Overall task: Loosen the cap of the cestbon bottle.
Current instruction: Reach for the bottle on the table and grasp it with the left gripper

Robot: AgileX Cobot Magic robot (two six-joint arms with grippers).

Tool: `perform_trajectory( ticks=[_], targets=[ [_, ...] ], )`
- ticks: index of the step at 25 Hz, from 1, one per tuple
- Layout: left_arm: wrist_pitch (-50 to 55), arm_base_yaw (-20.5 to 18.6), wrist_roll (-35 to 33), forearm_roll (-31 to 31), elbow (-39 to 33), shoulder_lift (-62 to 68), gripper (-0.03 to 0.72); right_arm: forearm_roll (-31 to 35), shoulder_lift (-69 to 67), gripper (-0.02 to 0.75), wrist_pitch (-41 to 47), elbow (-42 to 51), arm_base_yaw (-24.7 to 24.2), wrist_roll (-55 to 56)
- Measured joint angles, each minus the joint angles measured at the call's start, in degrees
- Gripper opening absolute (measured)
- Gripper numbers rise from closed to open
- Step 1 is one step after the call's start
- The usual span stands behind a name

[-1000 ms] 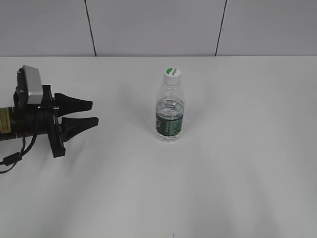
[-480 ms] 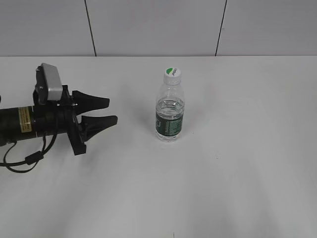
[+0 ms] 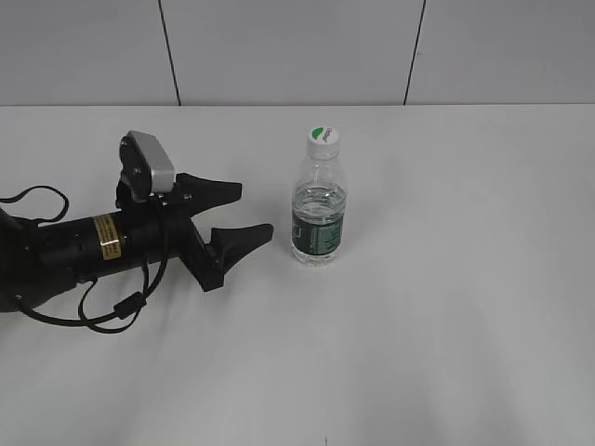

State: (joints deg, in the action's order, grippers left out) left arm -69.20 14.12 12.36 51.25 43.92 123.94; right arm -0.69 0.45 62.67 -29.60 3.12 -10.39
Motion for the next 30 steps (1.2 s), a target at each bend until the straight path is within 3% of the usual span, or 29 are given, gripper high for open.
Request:
perform_trajectory(
  ticks=[3,14,22,30],
  targets=[
    [-0.05,1.25,-1.11,-2.60,0.23,0.89,0.533,0.00,0.00,0.585,0.00,0.00,0.00,0.00],
    [0.01,4.18,-0.67,1.02,2.97,3.37,0.532,0.05,0.00,0.585,0.00,0.00,0.00,0.00],
    [1.11,6.36,-0.61,-3.58,4.56,4.27,0.530,0.05,0.00,0.585,0.00,0.00,0.00,0.00],
    [0.72,6.59,4.89,-2.38,9.42,7.49,0.529,0.05,0.00,0.585,0.00,0.00,0.00,0.00]
  ],
)
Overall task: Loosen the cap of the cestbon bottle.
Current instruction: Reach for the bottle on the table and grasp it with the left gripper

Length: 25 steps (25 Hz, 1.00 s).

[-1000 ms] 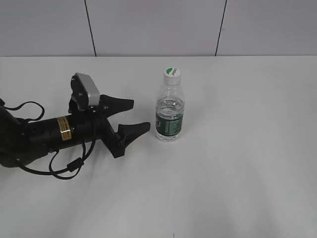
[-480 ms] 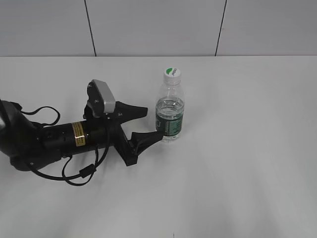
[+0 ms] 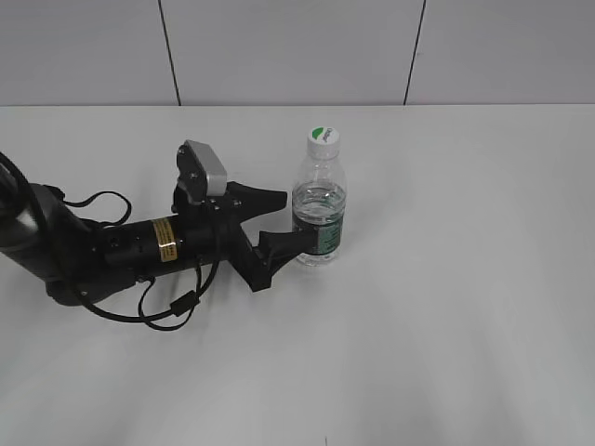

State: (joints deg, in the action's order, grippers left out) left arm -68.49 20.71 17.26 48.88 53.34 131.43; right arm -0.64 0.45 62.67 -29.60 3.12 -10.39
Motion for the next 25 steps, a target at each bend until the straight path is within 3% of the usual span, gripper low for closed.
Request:
perform_trajectory(
  ticks=[25],
  targets=[
    [4.01,1.39,1.03,1.88,2.92,1.44,0.525,0.00,0.00,0.585,0.00,0.00,0.00,0.00]
  ],
)
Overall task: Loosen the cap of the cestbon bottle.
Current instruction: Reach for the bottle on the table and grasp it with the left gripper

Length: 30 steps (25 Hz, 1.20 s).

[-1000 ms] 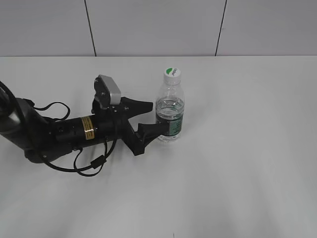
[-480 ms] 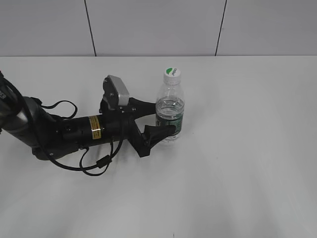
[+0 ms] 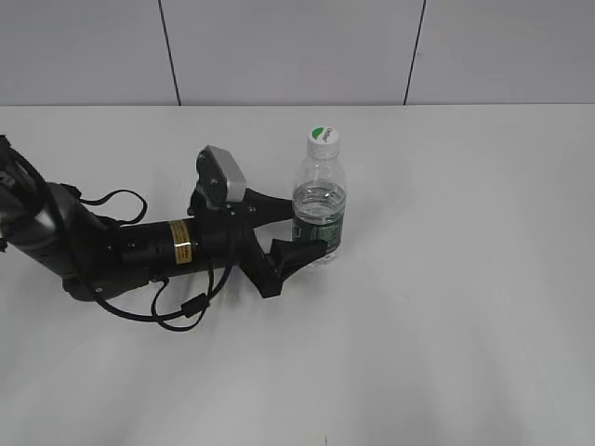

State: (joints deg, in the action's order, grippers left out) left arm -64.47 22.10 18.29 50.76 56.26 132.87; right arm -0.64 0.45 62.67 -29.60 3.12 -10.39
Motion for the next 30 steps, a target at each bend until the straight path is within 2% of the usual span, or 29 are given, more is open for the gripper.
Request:
perform_trajectory(
  ticks=[9,15,27,30],
  targets=[
    [-2.23,0.40,1.64,1.62,5.97,3.90,0.522,0.00,0.00,0.585,0.00,0.00,0.00,0.00],
    [-1.58,2.69,2.19,1.55,8.67,5.79,0.522,0.00,0.00,0.585,0.00,0.00,0.00,0.00],
    [-1.05,2.97,2.33,-0.91,9.35,5.79,0.518,0.00,0.00,0.585,0.00,0.00,0.00,0.00],
    [-1.16,2.97,2.39,-1.32,9.35,5.79,0.488,0.00,0.00,0.585,0.00,0.00,0.00,0.00]
  ],
)
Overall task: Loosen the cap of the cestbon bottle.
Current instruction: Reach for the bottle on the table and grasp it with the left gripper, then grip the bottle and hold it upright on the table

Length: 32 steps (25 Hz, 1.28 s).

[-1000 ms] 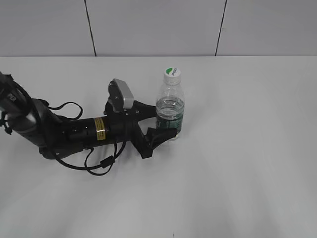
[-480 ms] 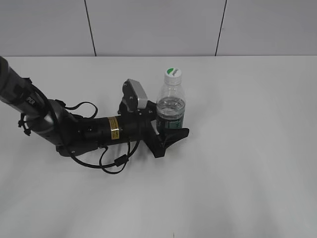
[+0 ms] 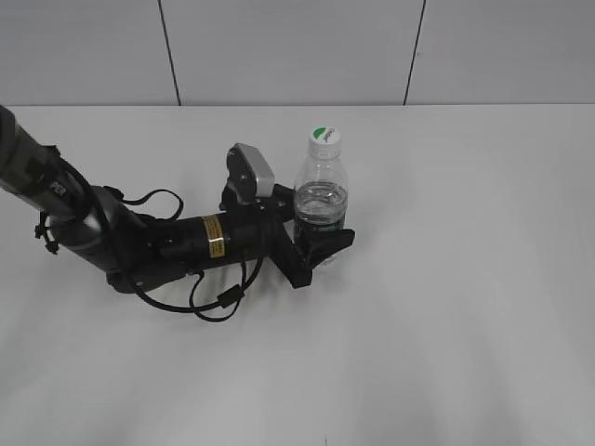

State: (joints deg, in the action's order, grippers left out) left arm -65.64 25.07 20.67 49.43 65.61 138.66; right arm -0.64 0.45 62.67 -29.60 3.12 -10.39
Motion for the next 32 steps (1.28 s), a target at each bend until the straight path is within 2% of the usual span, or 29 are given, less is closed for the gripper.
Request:
perform_trajectory(
  ticks=[5,19,22,26,29,32],
  targets=[
    [-0.31,0.10,0.00,0.06,0.00,0.00,0.414,0.00,0.00,0.585,0.00,0.00,0.00,0.00],
    [-1.23,-1.01,0.00,0.76,0.00,0.11,0.412,0.00,0.00,0.585,0.00,0.00,0.00,0.00],
    [-2.32,-3.34,0.00,5.85,0.00,0.03,0.412,0.00,0.00,0.585,0.00,0.00,0.00,0.00],
    [-2.13,-6.44,0.94,16.36,0.00,-1.53,0.412,0.00,0.00,0.585,0.00,0.00,0.00,0.00],
    [-1.52,-6.91,1.40,23.23,-0.60,-4.04,0.412,0.00,0.00,0.585,0.00,0.00,0.00,0.00],
    [-1.73,-6.91,1.49,25.62,-2.47,-6.38,0.412,0.00,0.00,0.585,0.00,0.00,0.00,0.00]
  ],
)
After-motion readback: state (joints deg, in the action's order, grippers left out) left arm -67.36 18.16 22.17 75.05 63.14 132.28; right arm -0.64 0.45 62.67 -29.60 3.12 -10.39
